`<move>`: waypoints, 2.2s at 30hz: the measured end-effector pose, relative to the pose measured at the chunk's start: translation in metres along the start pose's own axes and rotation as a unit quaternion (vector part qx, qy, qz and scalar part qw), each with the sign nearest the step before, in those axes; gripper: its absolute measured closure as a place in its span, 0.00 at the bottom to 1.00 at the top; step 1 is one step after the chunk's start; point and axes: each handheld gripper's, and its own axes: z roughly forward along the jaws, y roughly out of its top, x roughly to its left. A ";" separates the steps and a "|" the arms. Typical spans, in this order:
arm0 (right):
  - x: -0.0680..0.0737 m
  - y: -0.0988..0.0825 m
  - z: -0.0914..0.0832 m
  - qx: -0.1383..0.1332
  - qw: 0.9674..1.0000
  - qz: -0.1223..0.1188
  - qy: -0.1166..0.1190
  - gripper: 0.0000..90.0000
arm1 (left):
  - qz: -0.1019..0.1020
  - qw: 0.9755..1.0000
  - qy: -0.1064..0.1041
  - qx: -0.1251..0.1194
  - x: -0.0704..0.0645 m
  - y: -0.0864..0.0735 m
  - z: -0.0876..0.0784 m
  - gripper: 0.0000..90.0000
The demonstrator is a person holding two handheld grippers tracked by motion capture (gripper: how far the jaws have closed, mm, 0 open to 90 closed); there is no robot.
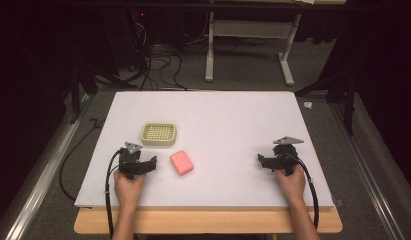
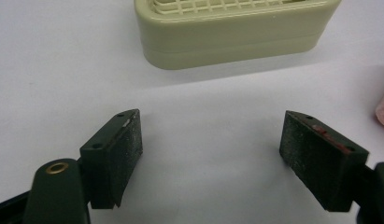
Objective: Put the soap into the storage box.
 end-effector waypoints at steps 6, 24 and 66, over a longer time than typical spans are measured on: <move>0.000 0.000 0.000 0.000 1.000 0.000 0.000 0.17 | 0.000 1.000 0.000 -0.001 0.000 0.000 0.000 0.24; 0.000 0.000 0.000 0.000 1.000 0.000 0.000 0.17 | -0.001 1.000 -0.002 0.002 0.001 0.001 0.000 0.24; 0.000 0.000 0.000 0.000 1.000 -0.001 0.000 0.17 | 0.022 0.997 -0.068 -0.013 -0.026 0.010 -0.032 0.16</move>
